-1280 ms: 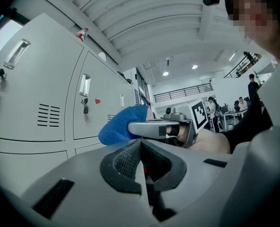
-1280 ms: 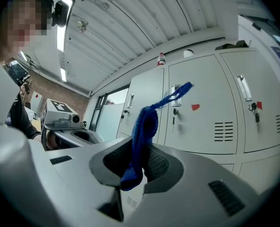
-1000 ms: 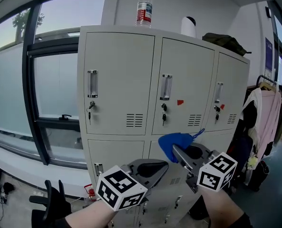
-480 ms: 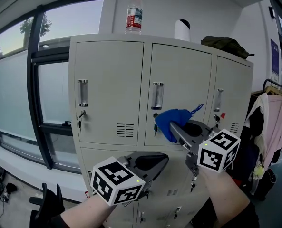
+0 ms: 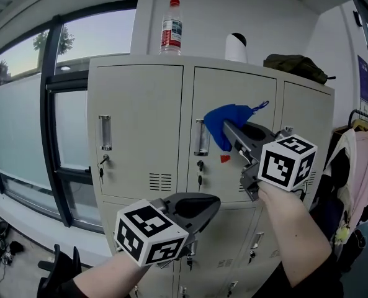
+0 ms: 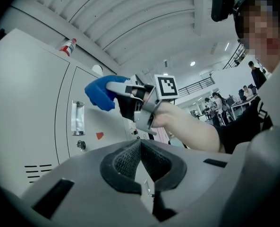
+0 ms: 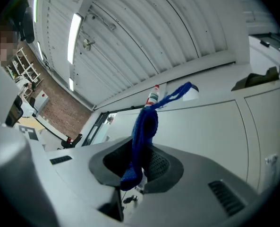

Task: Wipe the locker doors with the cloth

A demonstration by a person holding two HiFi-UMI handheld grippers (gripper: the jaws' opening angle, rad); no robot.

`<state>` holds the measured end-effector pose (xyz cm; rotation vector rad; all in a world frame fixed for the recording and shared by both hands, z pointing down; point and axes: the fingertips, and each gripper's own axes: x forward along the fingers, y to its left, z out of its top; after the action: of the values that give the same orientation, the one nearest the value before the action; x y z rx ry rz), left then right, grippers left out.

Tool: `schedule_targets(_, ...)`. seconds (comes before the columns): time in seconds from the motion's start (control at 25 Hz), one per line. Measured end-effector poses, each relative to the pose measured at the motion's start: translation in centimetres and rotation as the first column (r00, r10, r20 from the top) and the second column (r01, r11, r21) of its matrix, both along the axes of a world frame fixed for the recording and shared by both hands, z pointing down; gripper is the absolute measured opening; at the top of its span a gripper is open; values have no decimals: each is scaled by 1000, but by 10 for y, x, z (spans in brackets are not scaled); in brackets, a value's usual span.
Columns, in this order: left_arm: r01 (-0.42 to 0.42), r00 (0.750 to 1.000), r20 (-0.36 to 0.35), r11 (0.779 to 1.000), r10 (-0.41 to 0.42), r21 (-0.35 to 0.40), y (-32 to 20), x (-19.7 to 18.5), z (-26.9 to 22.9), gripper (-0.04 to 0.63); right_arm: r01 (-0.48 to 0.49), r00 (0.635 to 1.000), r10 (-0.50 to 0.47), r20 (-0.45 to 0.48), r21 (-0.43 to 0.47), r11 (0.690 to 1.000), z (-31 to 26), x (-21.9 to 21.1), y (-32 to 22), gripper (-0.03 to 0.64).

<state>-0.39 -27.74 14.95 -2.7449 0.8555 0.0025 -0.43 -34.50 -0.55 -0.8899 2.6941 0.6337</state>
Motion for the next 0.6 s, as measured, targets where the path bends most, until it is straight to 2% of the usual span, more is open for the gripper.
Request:
schedule_targets(0.36,27,999,29,1000,-27,-14,-11,-8,-1,6,-6,996,1,90,58,998,-72,-19,-20,48)
schedule_targets(0.6,52,998,32,998,-51,-28,-13,-22,6,6,-46,990,32,137,101,994,-105,-28,-38,48)
